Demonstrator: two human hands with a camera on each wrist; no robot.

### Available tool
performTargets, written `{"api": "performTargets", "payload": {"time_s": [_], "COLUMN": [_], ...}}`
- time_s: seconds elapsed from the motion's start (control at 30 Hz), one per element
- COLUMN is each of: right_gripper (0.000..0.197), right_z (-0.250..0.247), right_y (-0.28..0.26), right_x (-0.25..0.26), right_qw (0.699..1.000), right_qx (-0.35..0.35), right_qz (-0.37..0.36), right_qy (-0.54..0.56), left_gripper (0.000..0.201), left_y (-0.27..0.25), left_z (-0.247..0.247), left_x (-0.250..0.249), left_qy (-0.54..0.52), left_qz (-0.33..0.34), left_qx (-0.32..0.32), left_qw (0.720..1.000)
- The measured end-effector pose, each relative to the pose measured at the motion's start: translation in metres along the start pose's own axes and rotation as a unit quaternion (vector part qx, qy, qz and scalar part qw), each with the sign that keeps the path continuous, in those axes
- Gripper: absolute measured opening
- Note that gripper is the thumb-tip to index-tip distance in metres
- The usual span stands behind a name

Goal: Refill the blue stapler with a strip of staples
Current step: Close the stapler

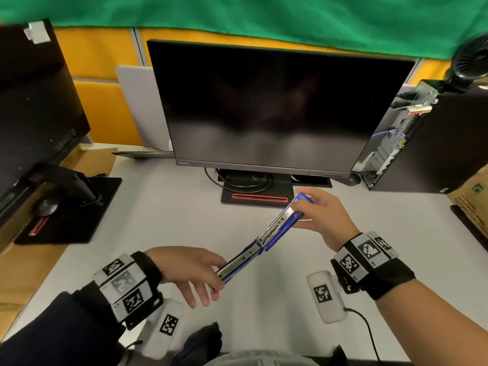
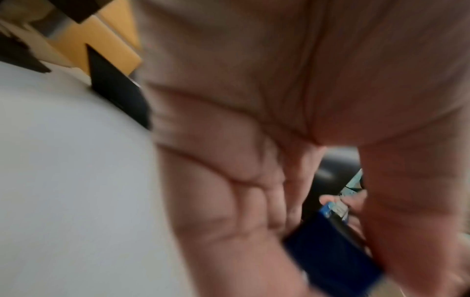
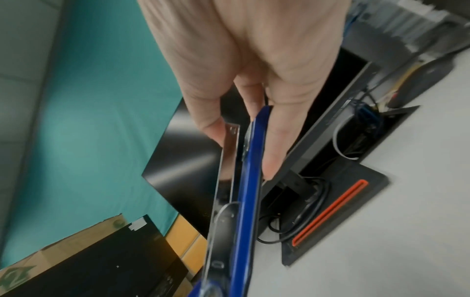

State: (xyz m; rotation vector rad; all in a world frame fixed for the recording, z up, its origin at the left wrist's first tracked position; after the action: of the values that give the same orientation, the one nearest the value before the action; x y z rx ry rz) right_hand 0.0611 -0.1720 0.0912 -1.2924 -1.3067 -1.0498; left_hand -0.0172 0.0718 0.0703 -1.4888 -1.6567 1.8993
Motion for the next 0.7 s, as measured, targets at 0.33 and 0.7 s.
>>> {"api": "performTargets", "payload": {"time_s": [0.33, 0.7], "right_gripper": [0.006, 0.024], "right_z": [0.006, 0.011], "right_y": [-0.041, -0.063], "right_x": [-0.065, -0.057], "right_qw": [0.970, 0.988], "right_qx": [-0.037, 0.035], "right_qz": [0.114, 0.040], "right_qy": [0.210, 0.143], "left_gripper": [0.008, 0.031], "left_y": [0.011, 0.034], "left_z": [-0.007, 0.013], "left_x": [-0.006, -0.051], "left_qy": [-0.298, 0.143], "left_qz": [0.279, 0.243], "left_qx": [-0.406, -0.350], "left_qw": [0.818, 0.893]}}
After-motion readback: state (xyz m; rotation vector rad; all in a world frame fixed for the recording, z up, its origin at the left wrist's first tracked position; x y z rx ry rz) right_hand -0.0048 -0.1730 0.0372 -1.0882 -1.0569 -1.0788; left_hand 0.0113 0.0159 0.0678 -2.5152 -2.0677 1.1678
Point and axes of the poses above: each hand's wrist, its own y-axis towards the middle knuckle, its own z-axis out of the palm, x = y × z, the point moved 2 cm from there along y, towards the middle knuckle, and after that the axes turned 9 degrees about -z, right-handed, at the moved point
